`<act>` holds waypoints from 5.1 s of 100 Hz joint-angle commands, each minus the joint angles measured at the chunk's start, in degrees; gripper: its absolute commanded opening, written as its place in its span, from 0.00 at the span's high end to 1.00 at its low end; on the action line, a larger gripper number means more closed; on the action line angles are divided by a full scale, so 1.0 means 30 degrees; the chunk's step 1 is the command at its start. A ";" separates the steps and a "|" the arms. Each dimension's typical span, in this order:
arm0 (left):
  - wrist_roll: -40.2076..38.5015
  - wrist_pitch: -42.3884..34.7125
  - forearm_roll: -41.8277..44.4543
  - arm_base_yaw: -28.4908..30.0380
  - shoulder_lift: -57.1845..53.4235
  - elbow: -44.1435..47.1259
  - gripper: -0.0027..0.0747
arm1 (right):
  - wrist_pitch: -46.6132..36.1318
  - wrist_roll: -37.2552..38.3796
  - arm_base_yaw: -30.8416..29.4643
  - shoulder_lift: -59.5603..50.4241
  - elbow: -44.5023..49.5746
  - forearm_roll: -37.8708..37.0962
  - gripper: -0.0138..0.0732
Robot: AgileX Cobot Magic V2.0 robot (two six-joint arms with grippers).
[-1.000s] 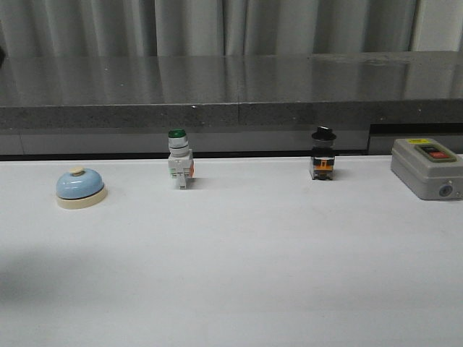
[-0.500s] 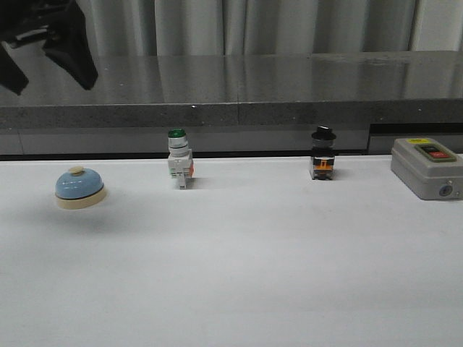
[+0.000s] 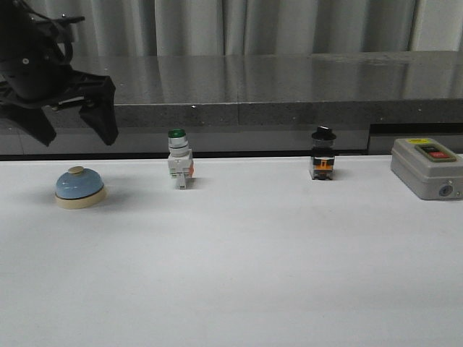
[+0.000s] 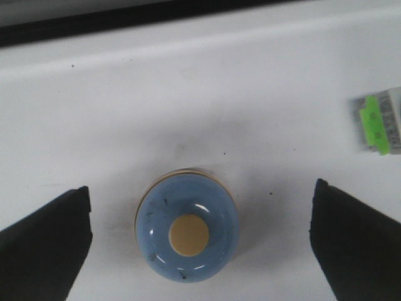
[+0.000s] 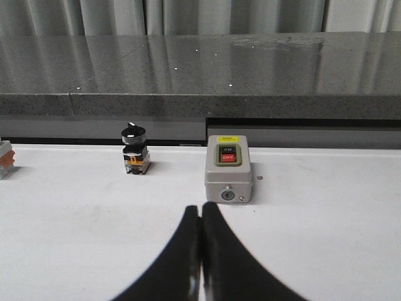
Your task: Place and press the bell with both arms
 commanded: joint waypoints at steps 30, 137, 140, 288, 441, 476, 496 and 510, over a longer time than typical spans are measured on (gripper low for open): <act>-0.0126 -0.0771 -0.0124 0.0230 0.0665 -0.0602 0.10 | -0.1619 -0.0173 -0.0133 -0.0367 -0.0268 0.0040 0.91; -0.0087 0.1291 -0.0301 -0.0355 -0.0957 -0.0898 0.72 | -0.1619 -0.0173 -0.0133 -0.0367 -0.0268 0.0040 0.91; -0.0058 0.1332 -0.0301 -0.0556 -0.1289 -0.0898 0.72 | -0.1619 -0.0173 -0.0133 -0.0367 -0.0268 0.0040 0.91; 0.0400 -0.0426 -0.0827 -0.9672 0.2359 -0.1846 0.55 | -0.1619 -0.0173 -0.0133 -0.0367 -0.0268 0.0040 0.91; 0.0131 -0.4456 -0.1282 -0.2304 -1.5066 0.9463 0.10 | -0.1619 -0.0173 -0.0133 -0.0367 -0.0268 0.0040 0.91; 0.0011 -0.5394 -0.1282 -0.1540 -2.2149 1.4635 0.10 | -0.1619 -0.0173 -0.0133 -0.0367 -0.0268 0.0040 0.91; 0.0011 -0.5307 -0.1282 -0.1540 -2.4736 1.5926 0.13 | -0.1619 -0.0173 -0.0133 -0.0367 -0.0268 0.0040 0.91; 0.0011 -0.5355 -0.1282 -0.1540 -2.5186 1.5989 0.34 | -0.1619 -0.0173 -0.0133 -0.0367 -0.0268 0.0040 0.91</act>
